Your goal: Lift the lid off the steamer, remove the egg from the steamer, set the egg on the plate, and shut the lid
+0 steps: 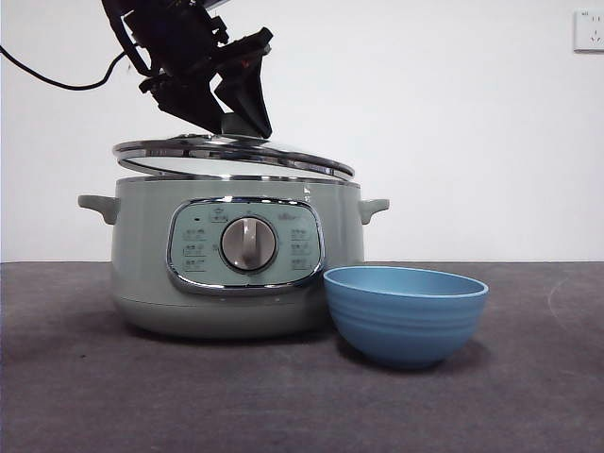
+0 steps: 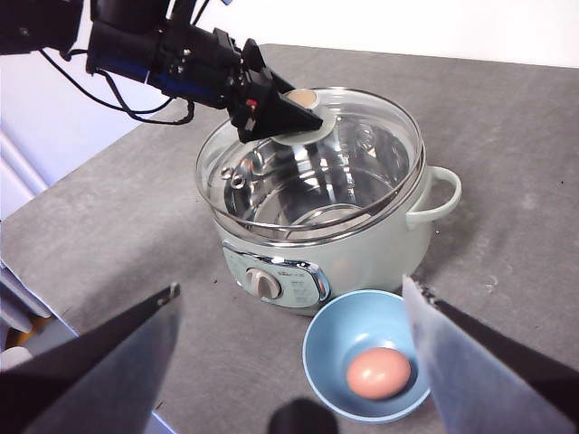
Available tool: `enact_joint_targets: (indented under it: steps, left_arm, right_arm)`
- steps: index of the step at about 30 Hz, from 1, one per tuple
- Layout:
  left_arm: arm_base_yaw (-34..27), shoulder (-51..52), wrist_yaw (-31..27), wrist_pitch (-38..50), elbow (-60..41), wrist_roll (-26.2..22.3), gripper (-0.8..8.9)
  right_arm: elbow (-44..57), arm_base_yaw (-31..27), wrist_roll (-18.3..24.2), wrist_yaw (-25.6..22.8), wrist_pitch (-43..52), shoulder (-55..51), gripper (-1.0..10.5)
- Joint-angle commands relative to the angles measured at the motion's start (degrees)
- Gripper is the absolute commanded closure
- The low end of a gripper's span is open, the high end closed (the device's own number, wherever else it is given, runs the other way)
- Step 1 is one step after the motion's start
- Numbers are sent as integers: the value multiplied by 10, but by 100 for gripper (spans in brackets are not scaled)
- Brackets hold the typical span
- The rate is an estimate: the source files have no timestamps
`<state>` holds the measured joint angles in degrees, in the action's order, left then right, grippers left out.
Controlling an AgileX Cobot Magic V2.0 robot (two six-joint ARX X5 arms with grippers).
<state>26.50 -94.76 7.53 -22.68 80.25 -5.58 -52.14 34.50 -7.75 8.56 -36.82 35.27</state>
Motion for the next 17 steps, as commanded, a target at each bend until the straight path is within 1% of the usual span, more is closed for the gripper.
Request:
enact_joint_targets:
  steps: [1, 12, 17]
  left_arm:
    - [2, -10, 11, 16, 7, -5, 822]
    - [6, -26, 14, 9, 7, -4, 822]
    - [5, -26, -3, -14, 7, -5, 822]
  right_arm:
    - [4, 1, -4, -2, 3, -1, 532]
    - [4, 1, -4, -1, 3, -1, 533]
    - [4, 1, -4, -1, 3, -1, 533]
